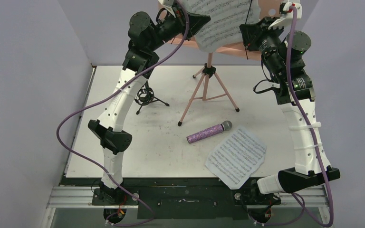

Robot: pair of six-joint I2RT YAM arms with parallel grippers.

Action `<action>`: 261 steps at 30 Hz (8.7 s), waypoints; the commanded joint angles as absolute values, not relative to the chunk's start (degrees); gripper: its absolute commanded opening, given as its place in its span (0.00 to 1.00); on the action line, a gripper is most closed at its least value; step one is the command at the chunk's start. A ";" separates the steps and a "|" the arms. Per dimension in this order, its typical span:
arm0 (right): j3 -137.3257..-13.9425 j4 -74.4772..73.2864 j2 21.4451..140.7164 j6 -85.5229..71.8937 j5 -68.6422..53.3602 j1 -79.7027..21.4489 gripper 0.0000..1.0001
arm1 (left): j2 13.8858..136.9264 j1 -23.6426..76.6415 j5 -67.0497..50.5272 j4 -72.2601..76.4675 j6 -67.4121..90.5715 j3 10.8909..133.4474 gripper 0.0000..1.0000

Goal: Set up the instrument practice props

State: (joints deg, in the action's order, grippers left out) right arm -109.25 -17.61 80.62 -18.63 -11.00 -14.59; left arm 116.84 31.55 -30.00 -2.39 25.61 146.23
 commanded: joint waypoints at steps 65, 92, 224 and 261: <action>-107.56 -11.16 77.83 -18.81 -16.52 -14.56 0.05 | 119.86 33.31 -38.34 3.85 12.96 146.78 0.00; -107.43 -11.90 78.31 -19.51 -15.37 -14.62 0.05 | 107.74 31.03 -25.84 27.33 23.56 125.96 0.40; -52.22 -43.17 53.26 -33.45 6.35 -9.18 1.00 | 109.14 57.04 -22.03 -15.71 15.51 74.19 0.87; -56.49 -39.03 52.25 -29.89 2.19 -7.10 1.00 | 115.10 58.36 -19.90 -13.48 5.94 80.54 0.00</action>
